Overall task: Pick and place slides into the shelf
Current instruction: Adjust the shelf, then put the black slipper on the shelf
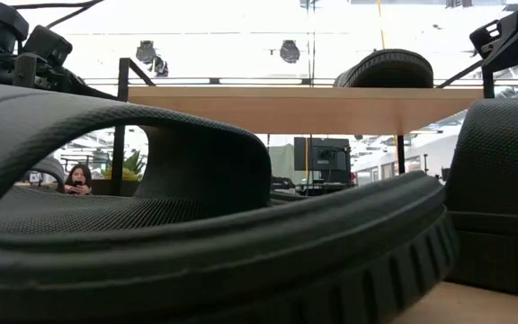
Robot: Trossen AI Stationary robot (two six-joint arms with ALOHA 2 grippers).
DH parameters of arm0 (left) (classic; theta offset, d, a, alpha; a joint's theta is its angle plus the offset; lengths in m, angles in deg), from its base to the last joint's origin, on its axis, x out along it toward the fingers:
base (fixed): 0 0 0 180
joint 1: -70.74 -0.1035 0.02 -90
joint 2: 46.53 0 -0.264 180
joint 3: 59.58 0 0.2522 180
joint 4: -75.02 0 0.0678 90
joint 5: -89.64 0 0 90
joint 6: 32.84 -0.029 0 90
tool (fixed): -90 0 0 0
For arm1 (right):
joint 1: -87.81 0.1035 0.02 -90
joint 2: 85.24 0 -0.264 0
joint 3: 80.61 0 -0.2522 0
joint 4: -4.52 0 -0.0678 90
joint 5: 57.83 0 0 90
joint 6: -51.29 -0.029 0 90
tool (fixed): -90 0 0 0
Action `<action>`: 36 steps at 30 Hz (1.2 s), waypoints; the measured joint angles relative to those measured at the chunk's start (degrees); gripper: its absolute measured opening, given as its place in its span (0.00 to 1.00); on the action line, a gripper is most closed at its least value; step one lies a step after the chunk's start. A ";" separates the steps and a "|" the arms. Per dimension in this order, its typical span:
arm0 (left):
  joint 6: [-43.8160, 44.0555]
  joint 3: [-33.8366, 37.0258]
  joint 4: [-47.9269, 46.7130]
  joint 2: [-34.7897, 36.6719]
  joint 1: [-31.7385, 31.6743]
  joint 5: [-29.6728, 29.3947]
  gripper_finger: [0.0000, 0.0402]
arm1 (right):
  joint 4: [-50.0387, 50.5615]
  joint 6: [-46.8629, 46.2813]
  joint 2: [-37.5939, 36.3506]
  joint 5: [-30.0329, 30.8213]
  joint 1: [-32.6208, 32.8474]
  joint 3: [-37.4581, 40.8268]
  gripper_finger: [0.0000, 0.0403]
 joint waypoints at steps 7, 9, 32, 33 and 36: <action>0.02 -0.01 -0.01 -0.01 0.02 0.00 0.01 | -0.15 -1.40 0.00 0.79 -0.04 0.00 0.00; 0.02 0.00 0.02 -0.01 0.02 0.00 0.01 | -0.31 -1.42 0.00 0.81 -0.04 0.00 0.00; -1.49 0.00 0.04 -0.01 0.02 0.00 0.01 | -7.05 23.24 -21.99 2.82 -7.85 -5.68 0.00; -1.51 0.00 0.04 0.01 0.00 0.00 0.01 | -5.35 21.20 -24.15 4.34 -8.38 -5.75 0.00; -2.80 0.00 0.02 -0.01 0.00 0.00 0.01 | 1.86 13.88 -29.39 7.36 -9.26 -5.24 0.00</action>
